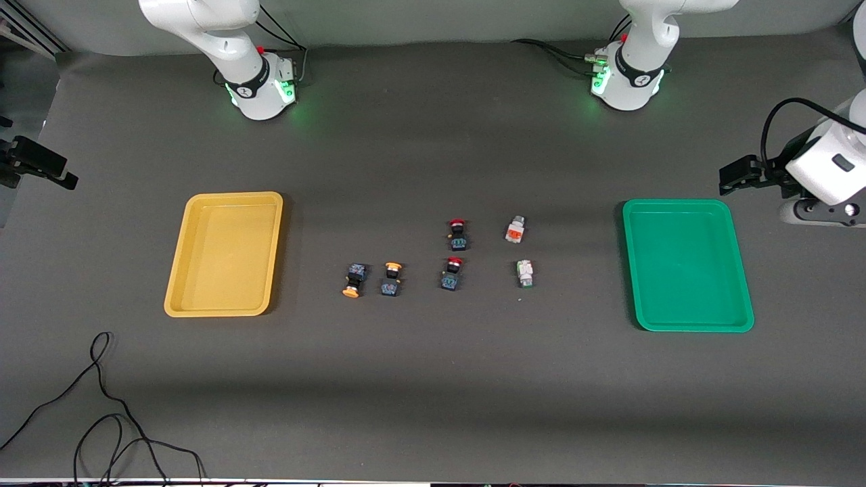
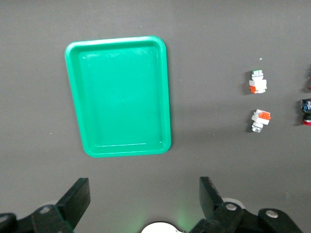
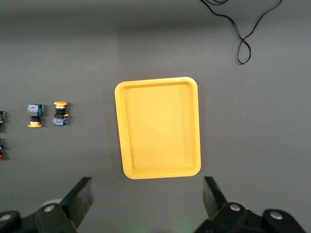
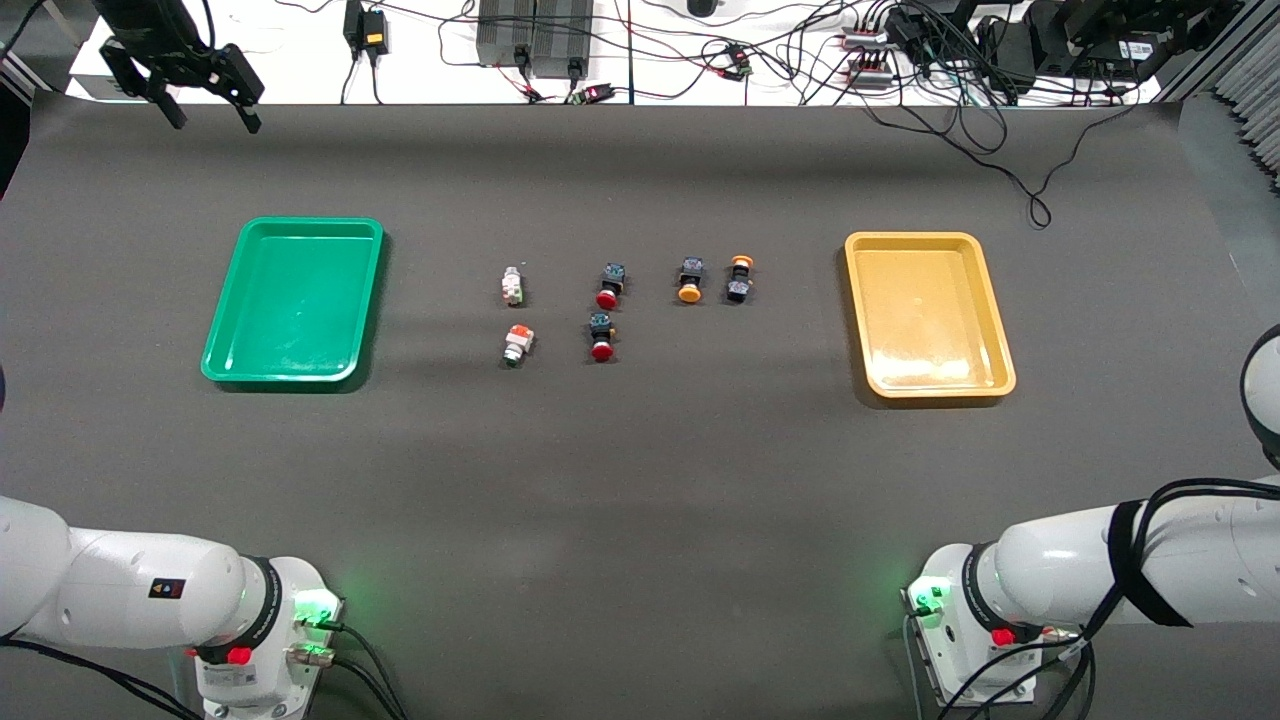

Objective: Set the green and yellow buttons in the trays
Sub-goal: 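Reach the left gripper to a white button while the right gripper reaches a yellow button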

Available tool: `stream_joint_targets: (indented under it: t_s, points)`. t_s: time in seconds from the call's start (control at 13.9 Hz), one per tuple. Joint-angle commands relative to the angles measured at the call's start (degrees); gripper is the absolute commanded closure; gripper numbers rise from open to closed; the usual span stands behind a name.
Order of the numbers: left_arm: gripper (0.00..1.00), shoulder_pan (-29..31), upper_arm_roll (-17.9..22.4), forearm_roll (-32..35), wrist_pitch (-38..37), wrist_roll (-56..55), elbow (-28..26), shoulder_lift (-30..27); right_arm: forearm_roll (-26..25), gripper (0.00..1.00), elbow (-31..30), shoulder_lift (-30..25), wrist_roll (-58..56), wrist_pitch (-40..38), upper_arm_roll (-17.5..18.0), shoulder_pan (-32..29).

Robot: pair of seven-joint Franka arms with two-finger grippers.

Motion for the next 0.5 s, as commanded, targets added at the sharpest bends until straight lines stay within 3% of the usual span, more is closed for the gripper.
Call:
stream_joint_targets:
  t_s: [0.0, 0.29, 0.43]
  points:
    - [0.0, -3.9, 0.0, -0.6, 0.5, -1.8, -2.5, -0.9, 0.3, 0.0, 0.8, -0.2, 0.2, -1.0, -0.1, 0.5]
    - [0.0, -9.8, 0.0, -3.6, 2.9, -9.0, -4.3, -1.4, -0.2, 0.0, 0.9, -0.1, 0.1, -1.1, -0.4, 2.0]
    - [0.0, -16.0, 0.0, -3.6, 6.2, -17.1, -6.3, -1.5, 0.1, 0.0, 0.9, 0.2, 0.2, -1.1, -0.5, 2.0]
